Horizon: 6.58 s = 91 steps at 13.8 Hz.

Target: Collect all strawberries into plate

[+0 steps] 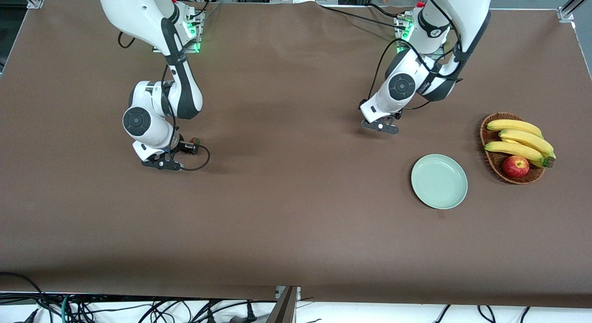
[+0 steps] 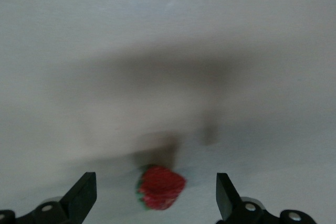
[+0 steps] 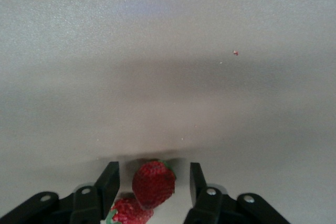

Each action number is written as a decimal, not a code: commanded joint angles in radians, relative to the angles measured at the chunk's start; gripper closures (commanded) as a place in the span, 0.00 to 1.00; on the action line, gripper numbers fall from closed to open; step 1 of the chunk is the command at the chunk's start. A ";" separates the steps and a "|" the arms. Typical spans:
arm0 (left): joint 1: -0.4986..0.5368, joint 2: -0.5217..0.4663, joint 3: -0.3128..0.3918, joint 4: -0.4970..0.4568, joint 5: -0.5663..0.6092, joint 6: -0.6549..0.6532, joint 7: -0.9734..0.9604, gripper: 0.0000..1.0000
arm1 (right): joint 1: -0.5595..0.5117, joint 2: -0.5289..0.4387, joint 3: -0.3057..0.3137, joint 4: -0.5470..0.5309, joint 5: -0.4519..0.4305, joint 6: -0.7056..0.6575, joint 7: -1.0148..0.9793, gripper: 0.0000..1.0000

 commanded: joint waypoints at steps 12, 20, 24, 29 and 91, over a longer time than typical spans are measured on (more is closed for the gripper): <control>0.090 -0.027 0.009 0.188 -0.011 -0.222 0.108 1.00 | 0.033 0.001 0.060 0.408 0.022 -0.354 0.217 0.95; 0.340 0.262 0.032 0.617 0.309 -0.242 0.541 1.00 | 0.061 0.204 0.403 0.695 0.108 -0.081 0.921 0.93; 0.340 0.348 0.066 0.669 0.393 -0.233 0.590 0.92 | 0.158 0.304 0.496 0.745 0.107 0.266 1.277 0.89; 0.349 0.343 0.065 0.671 0.393 -0.237 0.590 0.00 | 0.180 0.296 0.488 0.743 0.091 0.298 1.362 0.25; 0.155 0.423 -0.149 0.922 0.247 -0.384 0.325 0.00 | 0.027 0.111 0.111 0.811 0.156 -0.649 0.569 0.07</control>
